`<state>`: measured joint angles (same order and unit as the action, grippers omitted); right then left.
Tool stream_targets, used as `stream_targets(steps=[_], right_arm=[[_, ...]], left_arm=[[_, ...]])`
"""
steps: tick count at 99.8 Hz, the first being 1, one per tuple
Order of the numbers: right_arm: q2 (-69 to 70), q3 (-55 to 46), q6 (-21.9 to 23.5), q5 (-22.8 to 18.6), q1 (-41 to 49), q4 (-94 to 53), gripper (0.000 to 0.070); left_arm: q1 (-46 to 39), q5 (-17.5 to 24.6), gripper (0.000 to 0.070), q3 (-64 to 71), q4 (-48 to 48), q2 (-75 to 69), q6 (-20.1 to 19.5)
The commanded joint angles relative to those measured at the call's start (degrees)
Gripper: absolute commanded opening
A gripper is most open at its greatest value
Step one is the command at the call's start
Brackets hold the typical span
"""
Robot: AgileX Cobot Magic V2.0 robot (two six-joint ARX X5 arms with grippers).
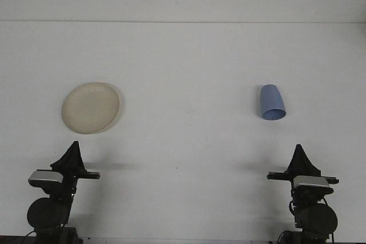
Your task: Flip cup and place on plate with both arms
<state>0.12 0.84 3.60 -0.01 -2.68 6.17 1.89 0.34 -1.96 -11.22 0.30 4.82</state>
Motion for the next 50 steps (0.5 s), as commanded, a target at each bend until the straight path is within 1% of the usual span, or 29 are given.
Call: stream_targets(steps=[1,29,50], right_arm=[[-0.07,-0.13,-0.39,-0.02,-0.07,0.68,0.0],[-0.07,0.76,-0.39,-0.26,-0.02,0.31,0.0],[0.11,8.13,-0.42,-0.68,-0.02,-6.82,0.0]], left_arm=[[-0.04,0.28,0.0011,1.09,-0.83,-0.11,-0.72],[-0.04,0.28,0.0011,1.09,-0.83,-0.11,-0.72],[-0.04,0.28,0.0011,1.09,-0.83,-0.11,-0.72]])
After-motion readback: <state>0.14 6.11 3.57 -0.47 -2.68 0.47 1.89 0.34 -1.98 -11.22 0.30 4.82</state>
